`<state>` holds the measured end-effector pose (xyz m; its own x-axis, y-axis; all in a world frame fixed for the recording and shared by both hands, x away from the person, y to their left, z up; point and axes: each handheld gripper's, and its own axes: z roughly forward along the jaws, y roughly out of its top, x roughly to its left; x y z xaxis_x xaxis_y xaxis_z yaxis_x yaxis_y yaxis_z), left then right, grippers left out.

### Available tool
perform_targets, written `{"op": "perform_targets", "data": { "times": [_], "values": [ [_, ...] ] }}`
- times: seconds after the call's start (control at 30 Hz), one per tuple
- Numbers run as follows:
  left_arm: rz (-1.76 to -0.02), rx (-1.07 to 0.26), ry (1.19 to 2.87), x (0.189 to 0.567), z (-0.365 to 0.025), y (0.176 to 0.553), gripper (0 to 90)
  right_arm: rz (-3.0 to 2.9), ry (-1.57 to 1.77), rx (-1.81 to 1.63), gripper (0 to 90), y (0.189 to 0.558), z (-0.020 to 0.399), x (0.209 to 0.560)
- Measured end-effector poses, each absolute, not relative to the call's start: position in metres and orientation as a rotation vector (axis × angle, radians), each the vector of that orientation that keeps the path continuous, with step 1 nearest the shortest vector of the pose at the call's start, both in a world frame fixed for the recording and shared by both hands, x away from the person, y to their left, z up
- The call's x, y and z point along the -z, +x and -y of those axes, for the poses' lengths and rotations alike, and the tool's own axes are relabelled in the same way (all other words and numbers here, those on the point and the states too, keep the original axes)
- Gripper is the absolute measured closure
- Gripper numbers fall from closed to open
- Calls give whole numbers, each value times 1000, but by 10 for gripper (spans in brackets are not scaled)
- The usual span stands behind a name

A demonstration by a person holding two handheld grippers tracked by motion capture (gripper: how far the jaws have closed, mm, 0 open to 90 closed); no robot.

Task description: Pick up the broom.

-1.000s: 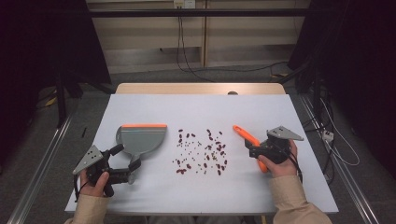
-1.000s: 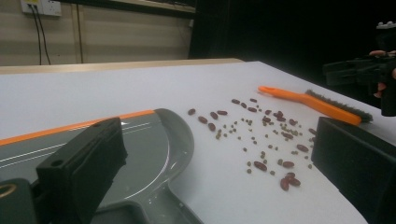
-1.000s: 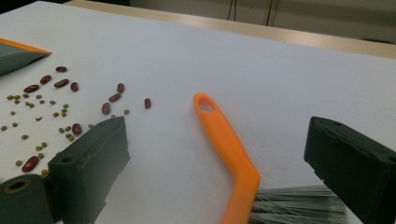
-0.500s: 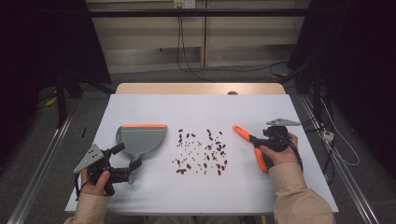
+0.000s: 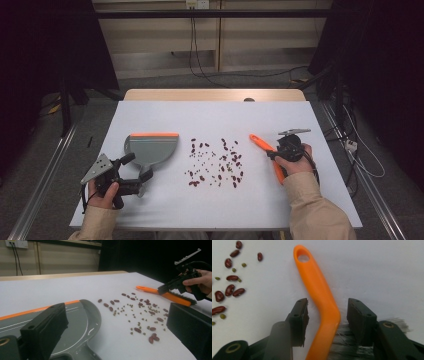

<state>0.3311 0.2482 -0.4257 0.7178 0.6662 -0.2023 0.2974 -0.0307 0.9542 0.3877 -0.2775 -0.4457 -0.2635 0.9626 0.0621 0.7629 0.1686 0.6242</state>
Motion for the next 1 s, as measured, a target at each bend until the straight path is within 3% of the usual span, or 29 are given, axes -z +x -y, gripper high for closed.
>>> {"op": "perform_targets", "data": {
  "times": [0.2,0.5,1.0],
  "values": [
    [-787,-345,1632,426,-245,331,30,-2097,1672,-793,628,390,277,448],
    [-788,-355,1632,425,-247,329,30,-2113,1715,-743,685,395,271,446],
    [-781,-366,1639,423,-246,329,30,-2150,1676,-782,687,408,259,446]
  ]
}}
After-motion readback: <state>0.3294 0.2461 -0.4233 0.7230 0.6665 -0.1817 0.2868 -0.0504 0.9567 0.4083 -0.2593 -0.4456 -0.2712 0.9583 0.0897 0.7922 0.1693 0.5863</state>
